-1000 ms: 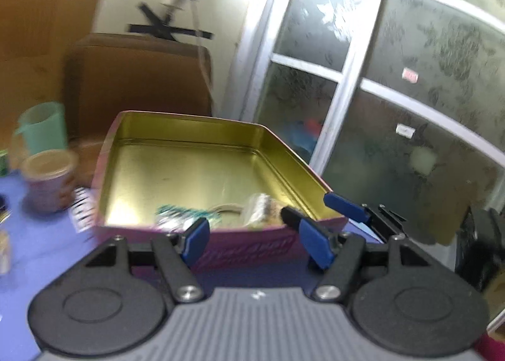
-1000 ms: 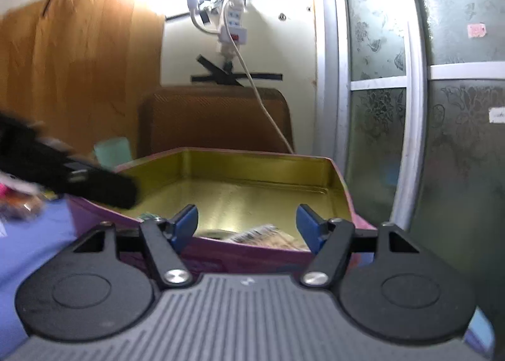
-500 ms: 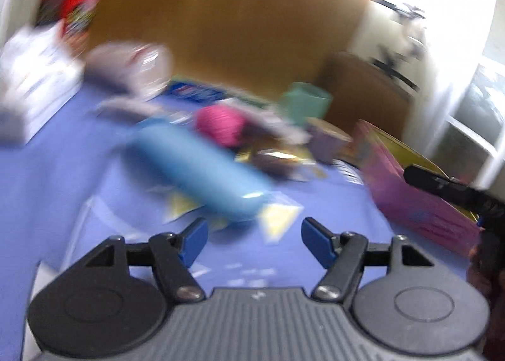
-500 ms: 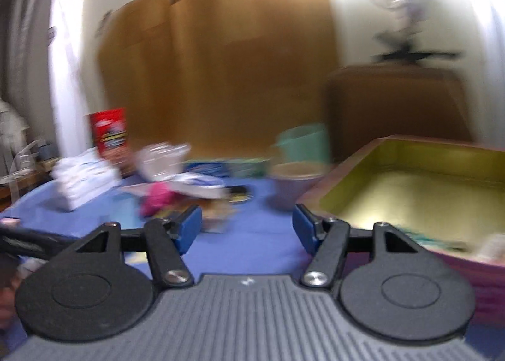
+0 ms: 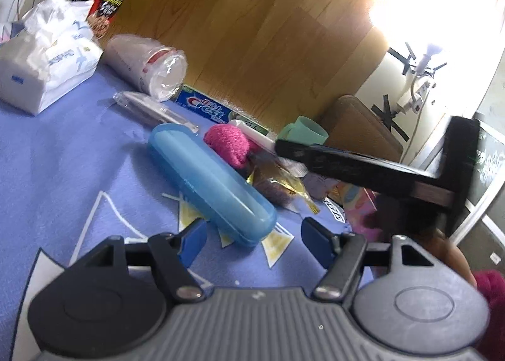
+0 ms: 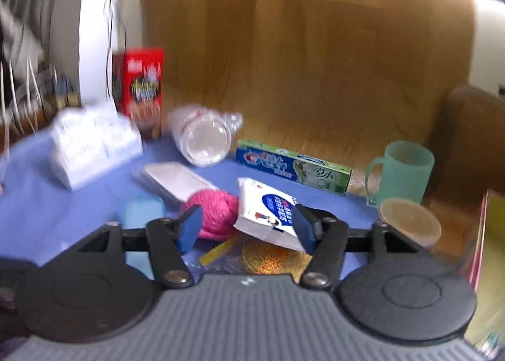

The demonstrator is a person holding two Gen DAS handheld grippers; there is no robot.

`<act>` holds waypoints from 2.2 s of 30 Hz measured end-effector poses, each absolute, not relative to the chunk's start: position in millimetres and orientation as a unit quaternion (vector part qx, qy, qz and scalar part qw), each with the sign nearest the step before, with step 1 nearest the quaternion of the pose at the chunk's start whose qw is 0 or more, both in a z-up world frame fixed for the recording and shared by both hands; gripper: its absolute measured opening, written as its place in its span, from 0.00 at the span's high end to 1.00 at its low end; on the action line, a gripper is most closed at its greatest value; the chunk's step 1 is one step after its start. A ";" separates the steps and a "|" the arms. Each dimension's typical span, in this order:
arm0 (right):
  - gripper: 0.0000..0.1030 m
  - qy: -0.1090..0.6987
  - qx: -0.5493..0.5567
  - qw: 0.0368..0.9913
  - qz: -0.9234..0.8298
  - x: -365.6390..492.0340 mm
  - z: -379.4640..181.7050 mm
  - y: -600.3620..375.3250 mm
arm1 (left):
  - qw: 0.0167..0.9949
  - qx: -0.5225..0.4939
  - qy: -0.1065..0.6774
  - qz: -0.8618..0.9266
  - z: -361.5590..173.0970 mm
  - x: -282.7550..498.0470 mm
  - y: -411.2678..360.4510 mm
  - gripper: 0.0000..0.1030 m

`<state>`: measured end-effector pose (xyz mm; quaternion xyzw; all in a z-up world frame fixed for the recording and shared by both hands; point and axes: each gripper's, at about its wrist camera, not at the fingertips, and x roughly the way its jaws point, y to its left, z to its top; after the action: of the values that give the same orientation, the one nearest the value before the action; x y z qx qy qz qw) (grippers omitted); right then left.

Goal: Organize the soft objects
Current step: 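Grasp the white wet-wipe pack with the left tool and place it in the tin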

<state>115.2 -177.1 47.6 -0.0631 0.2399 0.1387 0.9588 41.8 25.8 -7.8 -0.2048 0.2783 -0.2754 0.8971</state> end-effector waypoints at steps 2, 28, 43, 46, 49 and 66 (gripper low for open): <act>0.30 0.256 -0.093 0.954 0.123 131.1 38.5 -172.8 | 0.900 -0.201 0.271 -0.276 -7.1 41.5 26.4 0.35; 0.60 0.225 0.047 0.973 -0.019 -127.7 13.1 -326.7 | 0.860 -0.162 0.313 -0.370 4.0 29.8 -33.4 0.20; 0.18 0.226 0.102 0.964 0.096 -161.9 2.9 -334.8 | 0.769 -0.074 0.422 -0.475 -0.1 -5.4 -137.5 0.19; 0.18 0.240 0.051 0.963 0.112 -154.3 -3.8 -316.3 | 0.766 -0.046 0.432 -0.475 -7.4 -11.0 -151.5 0.20; 0.17 0.259 0.001 0.961 0.101 -144.7 -16.2 -299.5 | 0.778 -0.014 0.411 -0.474 -9.7 -17.1 -165.3 0.23; 0.31 0.090 -0.013 0.996 0.003 -124.2 45.1 -331.4 | 0.821 0.015 0.260 -0.508 85.9 3.3 -232.8 0.26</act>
<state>-124.2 -331.4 45.1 -0.0128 0.0903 0.0031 0.9958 3.3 -232.8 85.9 0.0151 0.2605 -0.5080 0.8209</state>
